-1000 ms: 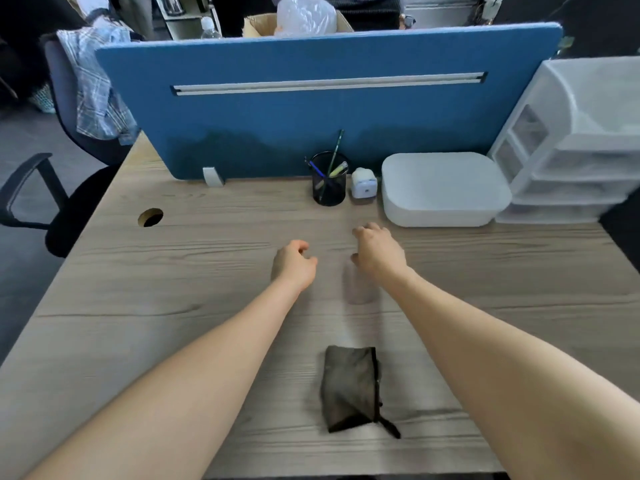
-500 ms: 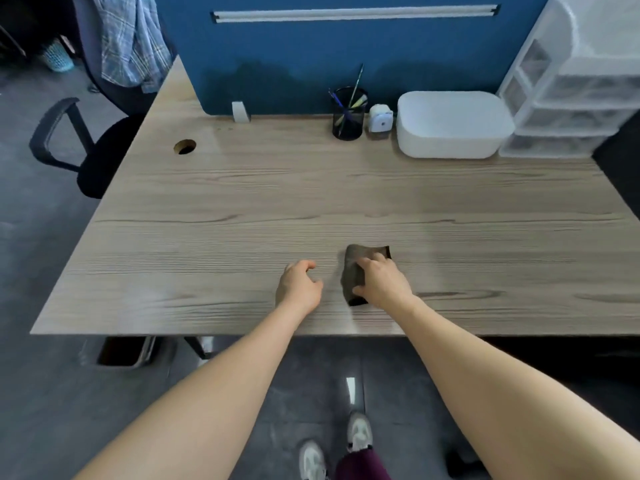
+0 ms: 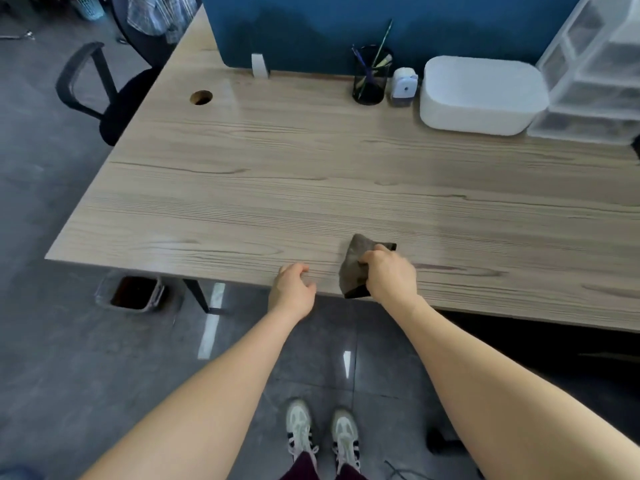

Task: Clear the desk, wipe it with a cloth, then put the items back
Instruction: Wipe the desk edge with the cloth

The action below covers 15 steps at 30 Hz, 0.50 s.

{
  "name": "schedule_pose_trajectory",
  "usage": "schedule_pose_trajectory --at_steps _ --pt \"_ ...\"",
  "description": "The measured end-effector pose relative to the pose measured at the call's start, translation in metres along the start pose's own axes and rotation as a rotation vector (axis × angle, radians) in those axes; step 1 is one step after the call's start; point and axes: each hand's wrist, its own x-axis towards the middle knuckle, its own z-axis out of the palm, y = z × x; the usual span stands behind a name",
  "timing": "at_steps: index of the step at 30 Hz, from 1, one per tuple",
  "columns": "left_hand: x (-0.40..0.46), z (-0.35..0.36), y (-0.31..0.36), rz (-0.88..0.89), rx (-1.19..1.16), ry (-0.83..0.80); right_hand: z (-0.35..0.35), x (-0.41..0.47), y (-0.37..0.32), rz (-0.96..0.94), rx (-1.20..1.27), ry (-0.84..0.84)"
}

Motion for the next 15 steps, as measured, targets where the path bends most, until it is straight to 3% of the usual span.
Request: schedule_pose_trajectory --at_steps 7,15 --pt "-0.024 -0.026 -0.040 -0.096 -0.067 0.036 0.014 -0.013 -0.048 -0.140 -0.013 -0.099" --pt "-0.041 -0.122 -0.132 -0.227 -0.221 0.183 0.044 -0.013 -0.198 -0.325 0.080 -0.299"
